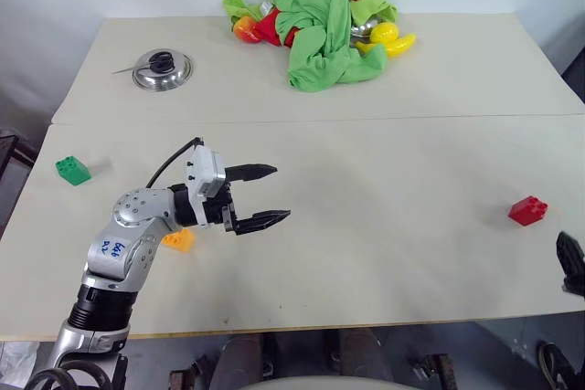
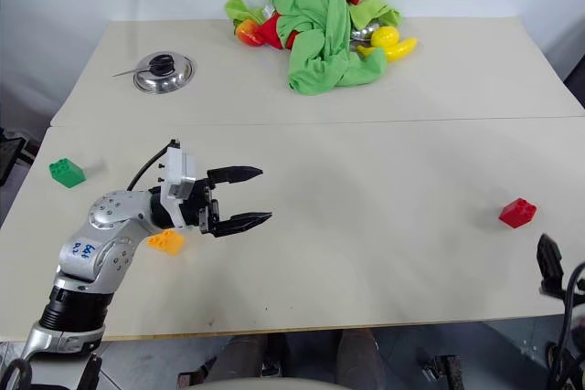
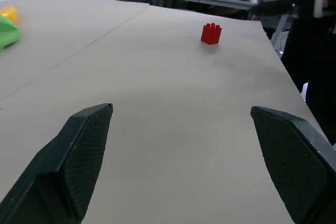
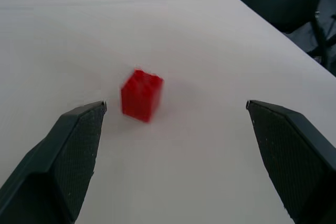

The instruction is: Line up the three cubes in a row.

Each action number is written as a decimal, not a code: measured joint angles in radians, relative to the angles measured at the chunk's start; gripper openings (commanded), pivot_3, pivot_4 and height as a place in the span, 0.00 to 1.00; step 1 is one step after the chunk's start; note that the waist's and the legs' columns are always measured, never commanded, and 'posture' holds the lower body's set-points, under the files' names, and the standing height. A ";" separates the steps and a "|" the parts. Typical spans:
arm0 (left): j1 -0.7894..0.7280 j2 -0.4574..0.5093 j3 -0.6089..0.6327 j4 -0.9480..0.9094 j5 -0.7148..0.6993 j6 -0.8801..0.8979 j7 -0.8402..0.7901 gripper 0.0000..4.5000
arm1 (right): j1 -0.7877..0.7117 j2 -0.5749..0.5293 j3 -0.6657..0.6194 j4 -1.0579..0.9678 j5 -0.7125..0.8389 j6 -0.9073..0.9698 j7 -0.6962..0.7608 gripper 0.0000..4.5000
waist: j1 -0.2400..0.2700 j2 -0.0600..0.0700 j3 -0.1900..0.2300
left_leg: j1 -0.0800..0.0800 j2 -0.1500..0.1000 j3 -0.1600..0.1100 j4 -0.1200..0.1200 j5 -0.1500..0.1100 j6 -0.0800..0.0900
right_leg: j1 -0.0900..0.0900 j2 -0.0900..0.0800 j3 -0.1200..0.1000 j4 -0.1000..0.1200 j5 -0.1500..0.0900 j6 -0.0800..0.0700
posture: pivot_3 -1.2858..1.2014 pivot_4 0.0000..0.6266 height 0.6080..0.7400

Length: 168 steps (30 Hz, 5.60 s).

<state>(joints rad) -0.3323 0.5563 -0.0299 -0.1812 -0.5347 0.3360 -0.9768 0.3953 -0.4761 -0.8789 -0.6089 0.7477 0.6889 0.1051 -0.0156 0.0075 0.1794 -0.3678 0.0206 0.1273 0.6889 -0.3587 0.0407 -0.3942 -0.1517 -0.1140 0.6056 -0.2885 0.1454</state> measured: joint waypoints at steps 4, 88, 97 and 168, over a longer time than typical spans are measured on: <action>-0.008 -0.013 -0.012 0.002 0.018 -0.009 -0.002 1.00 | -0.144 -0.128 0.002 0.055 0.085 0.204 -0.101 1.00 | 0.013 0.000 0.000 | -0.002 0.000 0.000 0.000 0.000 0.000 | -0.001 0.000 0.000 0.000 0.000 -0.001 | 0.52 0.24 1.00; 0.720 -0.182 0.981 0.243 -0.077 -0.372 0.279 1.00 | -0.692 -0.045 0.817 0.543 -0.111 -0.672 1.176 0.99 | 0.006 -0.006 0.002 | -0.004 0.002 -0.007 0.009 -0.007 0.000 | 0.001 -0.013 -0.014 0.000 0.000 -0.008 | 0.52 0.24 1.00; 0.574 -0.232 0.842 0.046 0.005 -0.302 0.615 1.00 | -0.702 -0.042 0.807 0.574 -0.125 -0.672 1.171 0.99 | 0.018 -0.010 0.000 | -0.004 -0.001 -0.008 0.009 -0.007 0.002 | 0.002 -0.013 -0.016 0.004 0.001 -0.008 | 0.52 0.24 1.00; -0.464 -0.121 -0.383 0.346 0.313 0.206 0.003 0.33 | -0.351 -0.197 0.463 0.373 -0.097 -0.600 0.972 1.00 | 0.024 -0.011 0.001 | -0.005 -0.002 -0.003 0.010 -0.005 0.000 | 0.002 0.003 -0.012 0.001 0.001 -0.005 | 0.52 0.24 1.00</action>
<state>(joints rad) -0.7963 0.4352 -0.4131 0.1648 -0.2218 0.5421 -0.9739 0.0447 -0.6729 -0.4159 -0.2359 0.6510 0.0885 1.0768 0.0084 -0.0039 0.1801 -0.3725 0.0182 0.1239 0.6990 -0.3638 0.0411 -0.3925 -0.1490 -0.1258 0.6064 -0.2879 0.1399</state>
